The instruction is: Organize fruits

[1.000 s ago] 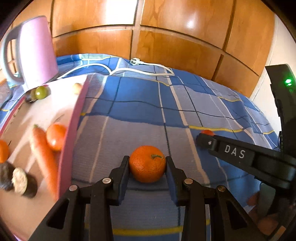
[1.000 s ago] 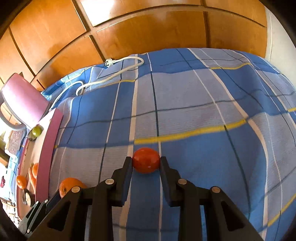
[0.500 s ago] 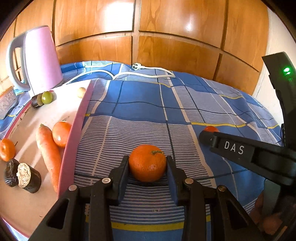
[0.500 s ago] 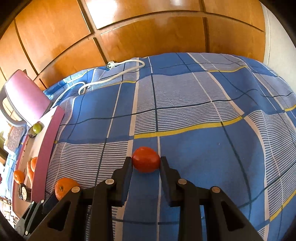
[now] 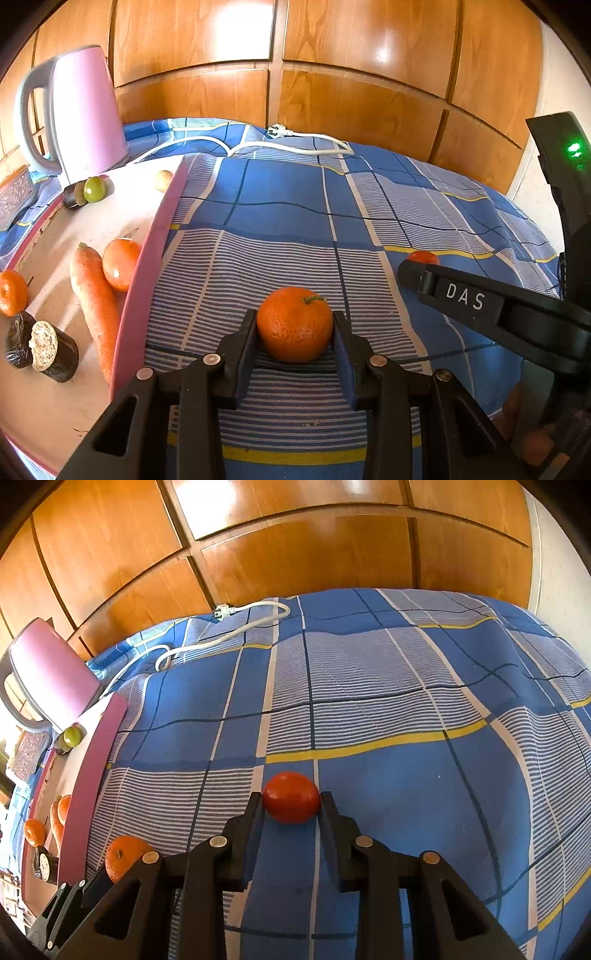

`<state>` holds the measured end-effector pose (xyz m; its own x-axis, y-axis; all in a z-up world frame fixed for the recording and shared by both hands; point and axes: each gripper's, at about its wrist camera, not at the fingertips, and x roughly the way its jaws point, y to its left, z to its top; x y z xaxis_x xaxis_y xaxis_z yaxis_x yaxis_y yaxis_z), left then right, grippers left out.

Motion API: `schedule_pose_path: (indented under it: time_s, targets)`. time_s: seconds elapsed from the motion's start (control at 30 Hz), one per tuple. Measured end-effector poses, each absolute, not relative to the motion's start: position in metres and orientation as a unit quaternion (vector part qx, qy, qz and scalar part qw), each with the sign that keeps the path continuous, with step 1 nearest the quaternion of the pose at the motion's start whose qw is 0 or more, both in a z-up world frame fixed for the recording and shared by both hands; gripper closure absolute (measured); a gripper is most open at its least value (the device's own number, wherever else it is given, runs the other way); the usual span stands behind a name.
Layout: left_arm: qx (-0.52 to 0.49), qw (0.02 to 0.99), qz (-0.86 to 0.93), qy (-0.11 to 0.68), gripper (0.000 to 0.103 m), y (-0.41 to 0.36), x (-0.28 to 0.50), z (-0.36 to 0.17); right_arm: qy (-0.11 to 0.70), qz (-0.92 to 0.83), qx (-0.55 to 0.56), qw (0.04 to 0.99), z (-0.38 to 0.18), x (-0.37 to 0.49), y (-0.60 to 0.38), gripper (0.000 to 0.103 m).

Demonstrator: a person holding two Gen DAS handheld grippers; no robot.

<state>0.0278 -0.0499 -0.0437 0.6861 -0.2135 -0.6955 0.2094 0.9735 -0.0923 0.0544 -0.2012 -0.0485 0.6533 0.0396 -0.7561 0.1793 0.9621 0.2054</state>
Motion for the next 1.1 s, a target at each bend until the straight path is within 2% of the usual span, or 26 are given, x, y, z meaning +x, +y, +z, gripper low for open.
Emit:
schedule_pose_path:
  time_s: [0.23,0.43,0.53,0.67,0.8,0.93,1.1]
  targets:
    - [-0.003,0.918,-0.116,0.379,0.064,-0.050,0.028,-0.044,0.411,-0.037,0.131,0.901,-0.049,0.055,-0.201,0.072]
    - [-0.008,0.917,-0.117,0.380,0.064,-0.049,0.028,-0.044,0.402,-0.020,0.178,0.898,-0.049,0.052,-0.212,0.071]
    - [-0.009,0.917,-0.118,0.381,0.064,-0.049,0.029,-0.044,0.396,-0.017,0.246,0.885,-0.049,0.049,-0.230,0.067]
    - [-0.013,0.916,-0.119,0.382,0.064,-0.048,0.029,-0.044,0.368,-0.044,0.316,0.873,-0.048,0.038,-0.254,0.054]
    - [-0.016,0.915,-0.120,0.385,0.062,-0.048,0.030,-0.044,0.358,-0.052,0.345,0.866,-0.048,0.036,-0.263,0.054]
    - [-0.022,0.912,-0.130,0.388,0.056,-0.048,0.031,-0.043,0.359,-0.045,0.318,0.876,-0.043,0.042,-0.252,0.054]
    - [-0.024,0.911,-0.135,0.388,0.053,-0.048,0.031,-0.043,0.380,-0.044,0.250,0.889,-0.044,0.052,-0.233,0.052]
